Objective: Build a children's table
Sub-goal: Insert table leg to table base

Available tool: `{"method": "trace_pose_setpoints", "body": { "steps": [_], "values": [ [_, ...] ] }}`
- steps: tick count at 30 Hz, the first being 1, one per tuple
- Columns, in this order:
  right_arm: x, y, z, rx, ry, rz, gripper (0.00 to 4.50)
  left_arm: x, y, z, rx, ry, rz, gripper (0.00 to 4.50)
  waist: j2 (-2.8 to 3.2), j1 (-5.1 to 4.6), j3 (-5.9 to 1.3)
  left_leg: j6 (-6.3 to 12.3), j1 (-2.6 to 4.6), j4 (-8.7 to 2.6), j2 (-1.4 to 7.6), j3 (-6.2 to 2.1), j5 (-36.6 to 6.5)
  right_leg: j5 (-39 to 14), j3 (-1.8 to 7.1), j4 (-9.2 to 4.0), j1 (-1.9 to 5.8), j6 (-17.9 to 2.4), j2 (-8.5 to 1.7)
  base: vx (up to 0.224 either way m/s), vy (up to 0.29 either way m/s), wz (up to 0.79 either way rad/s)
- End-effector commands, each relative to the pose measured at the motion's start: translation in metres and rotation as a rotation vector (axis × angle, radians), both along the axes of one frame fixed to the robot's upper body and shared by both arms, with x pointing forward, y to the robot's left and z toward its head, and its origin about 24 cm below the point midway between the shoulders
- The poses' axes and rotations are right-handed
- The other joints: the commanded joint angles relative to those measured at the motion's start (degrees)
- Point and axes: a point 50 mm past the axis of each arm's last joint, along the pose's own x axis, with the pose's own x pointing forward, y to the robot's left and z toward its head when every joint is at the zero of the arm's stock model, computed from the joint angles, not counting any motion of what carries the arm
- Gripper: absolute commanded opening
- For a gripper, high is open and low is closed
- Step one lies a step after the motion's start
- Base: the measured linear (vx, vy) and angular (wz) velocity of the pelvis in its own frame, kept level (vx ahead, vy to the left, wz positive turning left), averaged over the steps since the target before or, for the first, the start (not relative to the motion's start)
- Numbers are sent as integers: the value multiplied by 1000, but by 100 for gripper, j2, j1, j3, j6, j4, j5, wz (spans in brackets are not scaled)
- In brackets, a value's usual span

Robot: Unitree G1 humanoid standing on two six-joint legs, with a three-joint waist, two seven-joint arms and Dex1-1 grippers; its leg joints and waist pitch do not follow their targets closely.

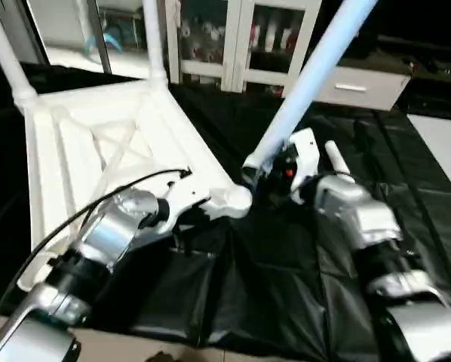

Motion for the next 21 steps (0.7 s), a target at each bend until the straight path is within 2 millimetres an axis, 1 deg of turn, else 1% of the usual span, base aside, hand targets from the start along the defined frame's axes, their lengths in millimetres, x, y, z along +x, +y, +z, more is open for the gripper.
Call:
{"method": "trace_pose_setpoints", "body": {
  "steps": [1,2,3,5,6,7,8,9,10,11,12,13,14,15,16,17,19,20,21],
  "values": [
    [-1,-1,12,26,-24,38,272,-10,2,-20,64,71,-23,44,27,9,-330,23,94,-403,458,-213,-1019,-1008,374,-403,219,-1139,-622,0,0,0],
    [-2,-2,15,35,-20,52,272,-10,3,-18,63,53,-24,44,22,9,-327,33,88,-400,455,-212,-996,-994,372,-402,215,-1144,-622,0,0,0],
    [-3,-4,17,36,-19,69,272,-9,3,-15,30,45,-4,55,24,11,-334,52,92,-395,454,-212,-988,-964,369,-395,223,-1148,-617,0,0,0],
    [-5,-6,19,23,-25,93,272,-9,2,-6,-51,31,-3,59,15,5,-344,76,75,-386,459,-218,-883,-847,364,-372,235,-1185,-629,0,0,0],
    [-5,-6,19,22,-24,96,272,-9,2,-4,-66,29,-6,84,19,6,-344,85,80,-379,453,-209,-840,-796,360,-374,223,-1230,-623,0,0,0],
    [-6,-6,19,20,-24,106,272,-9,2,1,-104,23,-16,94,17,12,-350,95,79,-372,446,-204,-802,-751,360,-368,223,-1242,-618,0,0,0],
    [-7,-4,19,13,-28,120,272,-8,5,11,-163,-18,-33,94,32,20,-366,111,75,-363,443,-206,-697,-589,356,-342,230,-1287,-617,0,0,0],
    [-8,-4,20,8,-30,129,272,-8,7,19,-199,-49,-43,101,19,25,-395,157,52,-336,436,-201,-503,-264,352,-296,246,-1348,-610,0,0,0],
    [-10,-2,20,8,-30,142,272,-6,10,29,-264,-75,-42,113,23,37,-405,235,37,-314,423,-193,-320,104,349,-252,239,-1421,-595,0,0,0],
    [-12,0,21,4,-31,157,272,-4,14,42,-355,-85,-34,113,35,42,-412,273,35,-302,416,-188,-254,255,345,-233,233,-1452,-580,0,0,0],
    [-13,1,21,1,-30,163,272,-3,15,48,-393,-91,-31,113,33,51,-410,318,35,-292,421,-179,-211,435,337,-212,223,-1536,-579,0,0,0],
    [-14,2,21,-6,-31,175,272,-1,18,57,-455,-98,-23,113,52,54,-397,328,38,-295,421,-179,-263,399,333,-225,209,-1559,-574,0,0,0],
    [-15,4,21,-12,-31,183,272,0,19,63,-497,-102,-18,120,46,65,-385,289,44,-302,428,-175,-426,204,331,-243,213,-1567,-584,0,0,0],
    [-18,6,19,-31,-30,203,272,2,18,79,-633,-93,-18,124,56,71,-364,162,58,-319,443,-183,-653,-152,332,-277,209,-1543,-597,0,0,0],
    [-18,6,19,-31,-30,203,272,2,18,79,-633,-93,-18,124,56,68,-355,111,64,-323,443,-179,-732,-277,333,-284,202,-1524,-593,0,0,0],
    [-19,8,19,-44,-30,216,272,2,13,88,-721,-89,-26,124,101,79,-350,48,78,-329,450,-186,-828,-409,334,-293,189,-1500,-596,0,0,0],
    [-22,12,18,-63,-28,237,272,3,3,100,-826,-81,-52,124,78,75,-343,-110,90,-342,452,-182,-1010,-583,343,-311,186,-1433,-588,0,0,0],
    [-23,13,18,-73,-26,246,272,1,-3,101,-835,-71,-72,124,77,84,-343,-121,90,-338,450,-188,-1035,-620,344,-324,189,-1420,-600,0,0,0],
    [-24,15,18,-93,-23,256,272,0,-11,99,-828,-59,-101,124,81,70,-338,-138,63,-350,449,-202,-1061,-675,348,-324,212,-1358,-596,0,0,0]
  ]
}}
